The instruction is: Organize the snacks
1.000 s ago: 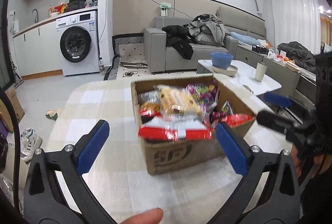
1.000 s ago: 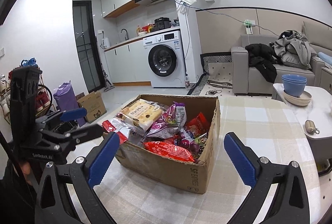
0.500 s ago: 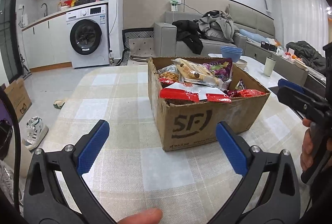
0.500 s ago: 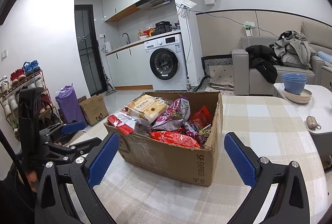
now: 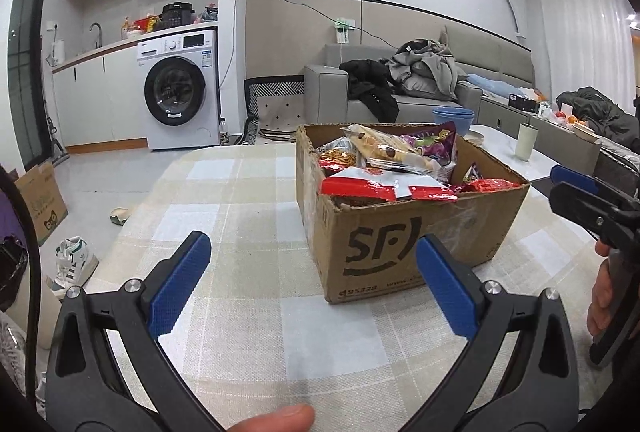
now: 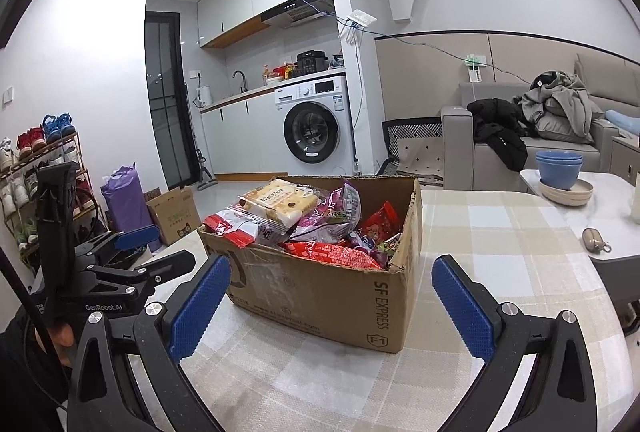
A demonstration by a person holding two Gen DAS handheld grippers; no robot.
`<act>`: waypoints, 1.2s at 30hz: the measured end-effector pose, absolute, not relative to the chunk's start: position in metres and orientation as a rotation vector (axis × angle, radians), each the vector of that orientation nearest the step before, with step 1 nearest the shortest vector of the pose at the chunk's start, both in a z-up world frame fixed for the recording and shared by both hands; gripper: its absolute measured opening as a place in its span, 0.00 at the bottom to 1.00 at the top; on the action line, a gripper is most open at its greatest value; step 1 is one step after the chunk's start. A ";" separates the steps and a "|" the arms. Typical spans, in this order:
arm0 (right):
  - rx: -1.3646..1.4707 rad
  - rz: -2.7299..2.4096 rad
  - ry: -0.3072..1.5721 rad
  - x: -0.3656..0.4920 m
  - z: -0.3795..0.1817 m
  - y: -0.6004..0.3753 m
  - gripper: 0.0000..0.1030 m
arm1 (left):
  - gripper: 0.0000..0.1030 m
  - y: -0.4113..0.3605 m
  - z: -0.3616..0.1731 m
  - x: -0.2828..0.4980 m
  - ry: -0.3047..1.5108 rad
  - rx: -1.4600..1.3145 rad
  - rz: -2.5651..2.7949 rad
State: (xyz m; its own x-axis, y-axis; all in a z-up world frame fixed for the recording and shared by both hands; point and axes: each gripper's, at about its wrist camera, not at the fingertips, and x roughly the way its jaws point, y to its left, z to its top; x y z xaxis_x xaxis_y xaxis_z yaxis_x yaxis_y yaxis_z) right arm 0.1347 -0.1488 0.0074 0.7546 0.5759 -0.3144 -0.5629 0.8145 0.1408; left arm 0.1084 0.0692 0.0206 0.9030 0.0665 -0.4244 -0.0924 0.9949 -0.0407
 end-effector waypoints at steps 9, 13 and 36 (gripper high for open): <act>0.026 0.611 0.338 0.130 0.005 -0.149 1.00 | 0.99 0.078 0.014 0.111 0.441 -0.095 0.088; -0.008 0.600 0.335 0.129 0.003 -0.145 1.00 | 0.99 0.079 0.013 0.111 0.441 -0.093 0.093; -0.034 0.593 0.334 0.127 -0.003 -0.138 1.00 | 0.99 0.073 0.012 0.108 0.430 -0.080 0.110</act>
